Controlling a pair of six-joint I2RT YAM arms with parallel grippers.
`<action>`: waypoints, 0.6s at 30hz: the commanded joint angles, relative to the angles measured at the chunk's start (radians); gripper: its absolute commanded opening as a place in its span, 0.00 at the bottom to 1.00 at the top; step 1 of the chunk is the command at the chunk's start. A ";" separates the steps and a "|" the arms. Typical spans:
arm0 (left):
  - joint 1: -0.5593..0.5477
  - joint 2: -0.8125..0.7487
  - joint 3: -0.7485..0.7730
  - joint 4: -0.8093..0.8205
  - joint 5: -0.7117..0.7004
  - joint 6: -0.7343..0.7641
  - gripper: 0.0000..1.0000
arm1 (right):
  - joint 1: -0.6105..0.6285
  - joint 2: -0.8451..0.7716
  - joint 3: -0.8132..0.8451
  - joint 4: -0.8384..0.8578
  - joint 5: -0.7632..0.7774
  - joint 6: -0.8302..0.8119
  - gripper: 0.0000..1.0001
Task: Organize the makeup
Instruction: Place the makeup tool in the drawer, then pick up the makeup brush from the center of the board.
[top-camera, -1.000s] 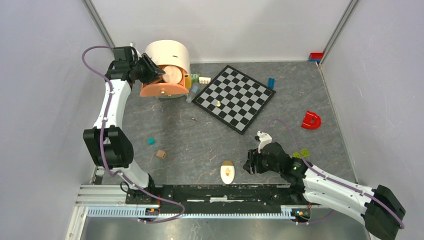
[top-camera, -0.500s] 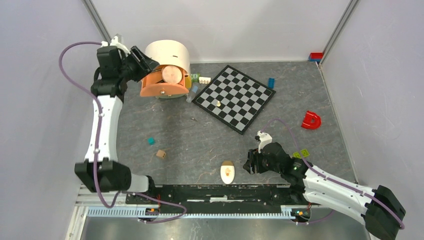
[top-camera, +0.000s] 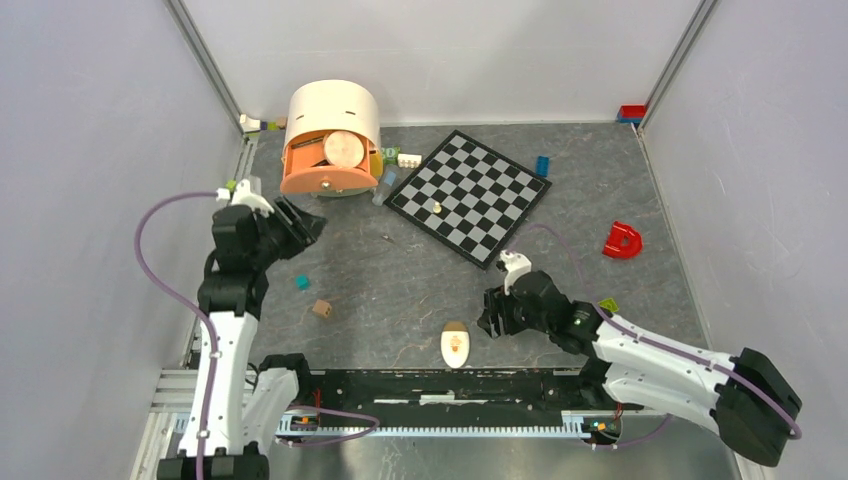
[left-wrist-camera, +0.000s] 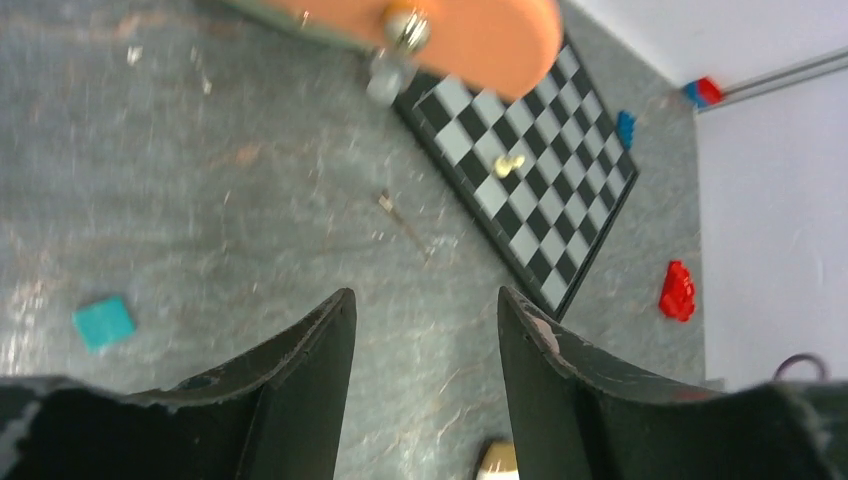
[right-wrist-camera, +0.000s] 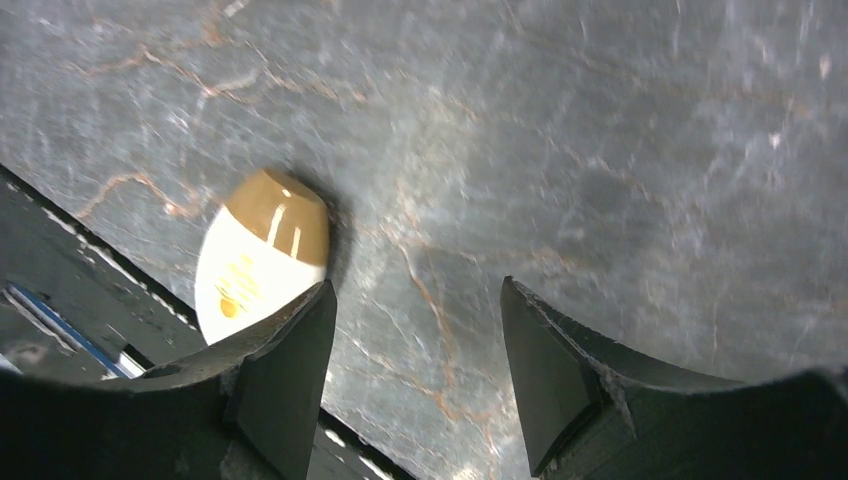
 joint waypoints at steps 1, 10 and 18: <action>-0.005 -0.128 -0.117 -0.040 -0.032 -0.041 0.61 | 0.004 0.107 0.130 0.117 -0.008 -0.109 0.68; -0.013 -0.230 -0.187 -0.138 0.009 0.005 0.63 | 0.019 0.525 0.459 0.259 -0.033 -0.341 0.75; -0.016 -0.237 -0.191 -0.129 0.040 0.018 0.65 | 0.029 0.872 0.733 0.287 -0.019 -0.501 0.75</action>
